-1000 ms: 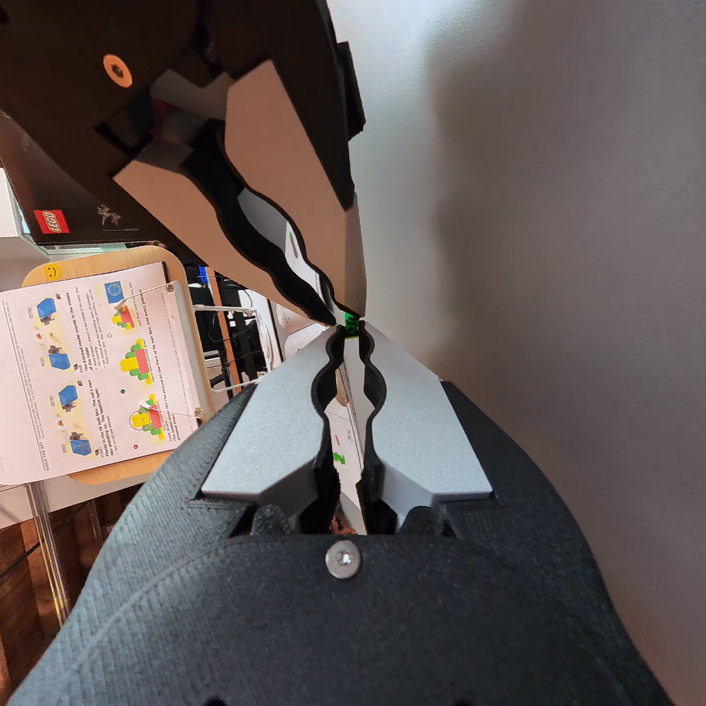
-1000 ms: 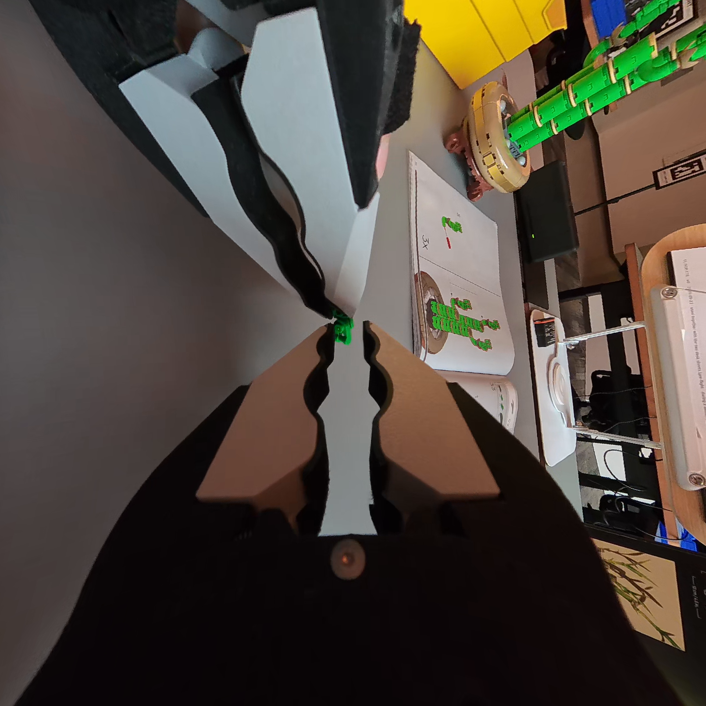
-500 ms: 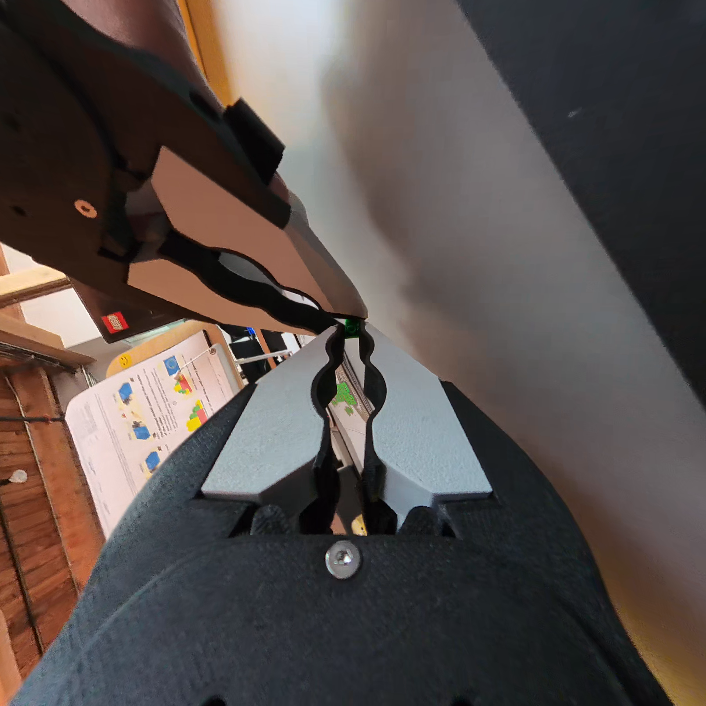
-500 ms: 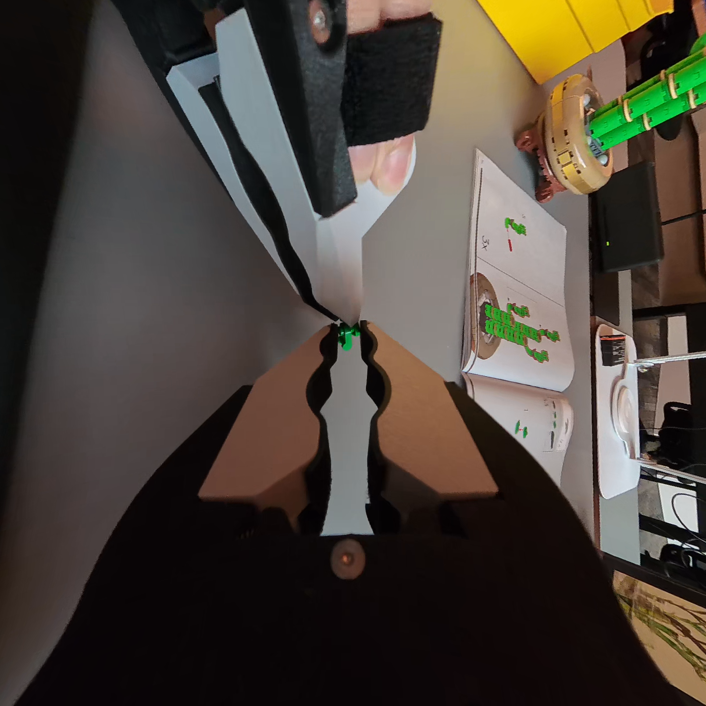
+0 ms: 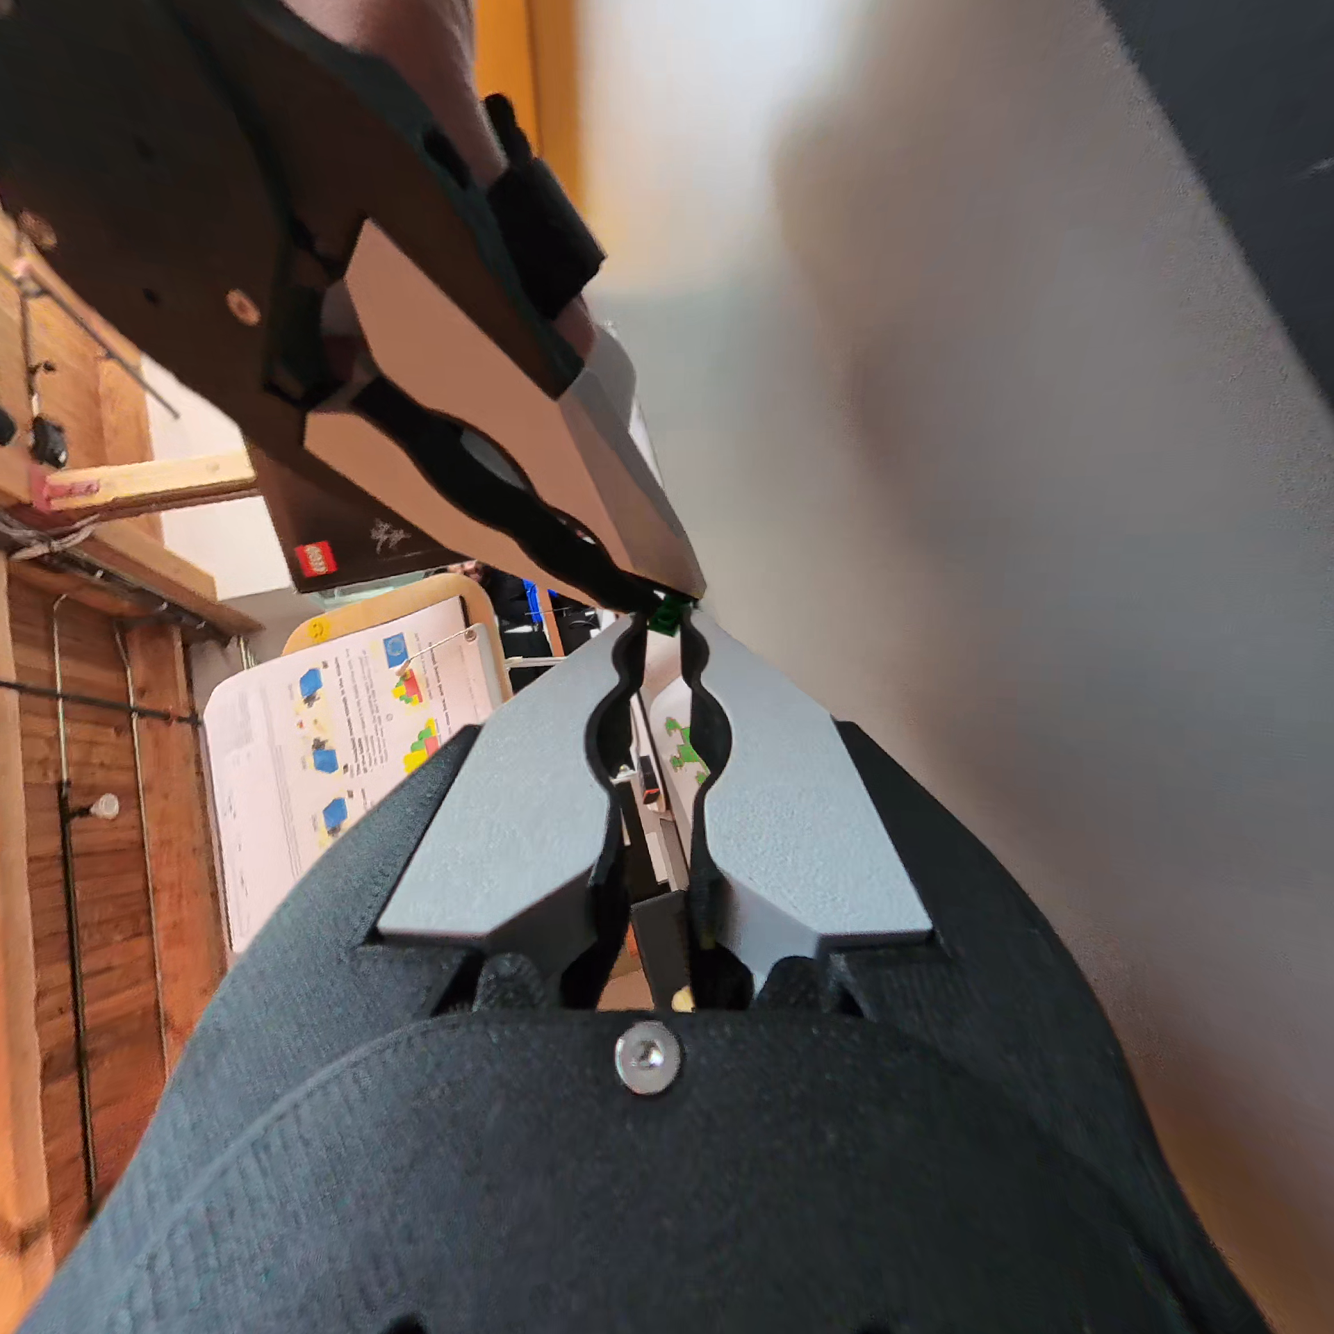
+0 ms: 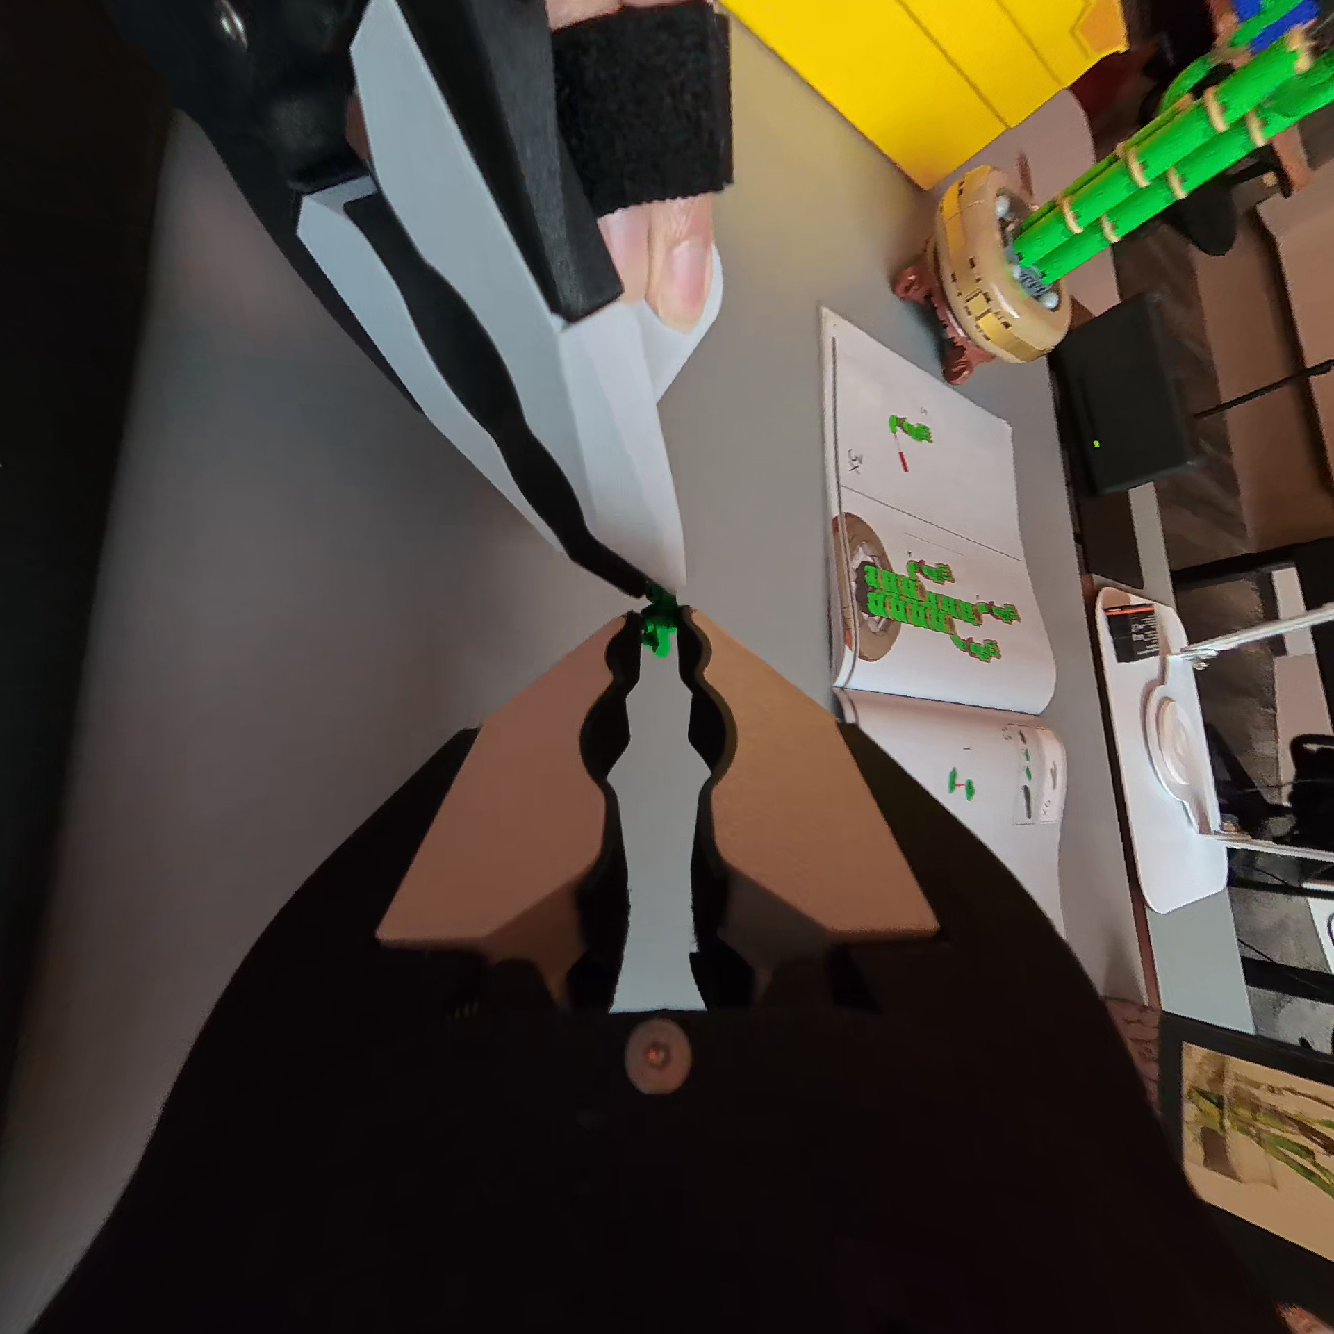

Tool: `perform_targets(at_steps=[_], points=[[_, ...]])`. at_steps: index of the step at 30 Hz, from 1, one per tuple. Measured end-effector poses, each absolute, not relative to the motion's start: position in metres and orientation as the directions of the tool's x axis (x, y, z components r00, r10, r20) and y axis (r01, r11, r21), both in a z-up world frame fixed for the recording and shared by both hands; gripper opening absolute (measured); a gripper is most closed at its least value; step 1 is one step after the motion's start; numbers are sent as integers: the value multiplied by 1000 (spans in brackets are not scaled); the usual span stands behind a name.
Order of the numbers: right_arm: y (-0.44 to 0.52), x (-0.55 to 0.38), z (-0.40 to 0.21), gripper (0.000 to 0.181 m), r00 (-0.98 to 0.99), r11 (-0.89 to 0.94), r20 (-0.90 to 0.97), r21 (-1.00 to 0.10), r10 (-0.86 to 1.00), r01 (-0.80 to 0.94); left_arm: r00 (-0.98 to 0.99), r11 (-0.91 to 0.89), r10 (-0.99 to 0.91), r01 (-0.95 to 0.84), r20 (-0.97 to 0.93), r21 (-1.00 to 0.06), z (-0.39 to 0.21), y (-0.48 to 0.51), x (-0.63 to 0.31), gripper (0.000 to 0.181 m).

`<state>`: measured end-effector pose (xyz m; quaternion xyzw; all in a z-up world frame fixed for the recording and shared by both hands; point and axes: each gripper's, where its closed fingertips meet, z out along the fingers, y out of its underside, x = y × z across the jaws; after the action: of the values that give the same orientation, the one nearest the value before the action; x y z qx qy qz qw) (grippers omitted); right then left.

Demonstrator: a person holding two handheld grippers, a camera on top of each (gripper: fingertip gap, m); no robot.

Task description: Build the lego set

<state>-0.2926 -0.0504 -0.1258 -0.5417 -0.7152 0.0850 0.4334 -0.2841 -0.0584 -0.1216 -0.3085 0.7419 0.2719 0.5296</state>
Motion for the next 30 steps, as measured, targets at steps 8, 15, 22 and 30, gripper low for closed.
perform_targets(at_steps=[8,15,22,30], points=[[-34,-286,-125,9,-21,437,633,-509,774,741,221,583,-471,-648,-854,-490,-66,-52,-299,3],[-25,-285,-112,9,-13,494,752,-419,659,761,428,-22,-894,-334,-131,-942,-78,-39,-293,19],[-23,-285,-93,9,88,466,743,-502,664,729,465,8,-868,-334,-172,-943,-75,-34,-294,24],[-20,-288,-89,10,46,518,841,-374,540,769,408,-493,-793,7,452,-870,-70,-27,-285,34]])
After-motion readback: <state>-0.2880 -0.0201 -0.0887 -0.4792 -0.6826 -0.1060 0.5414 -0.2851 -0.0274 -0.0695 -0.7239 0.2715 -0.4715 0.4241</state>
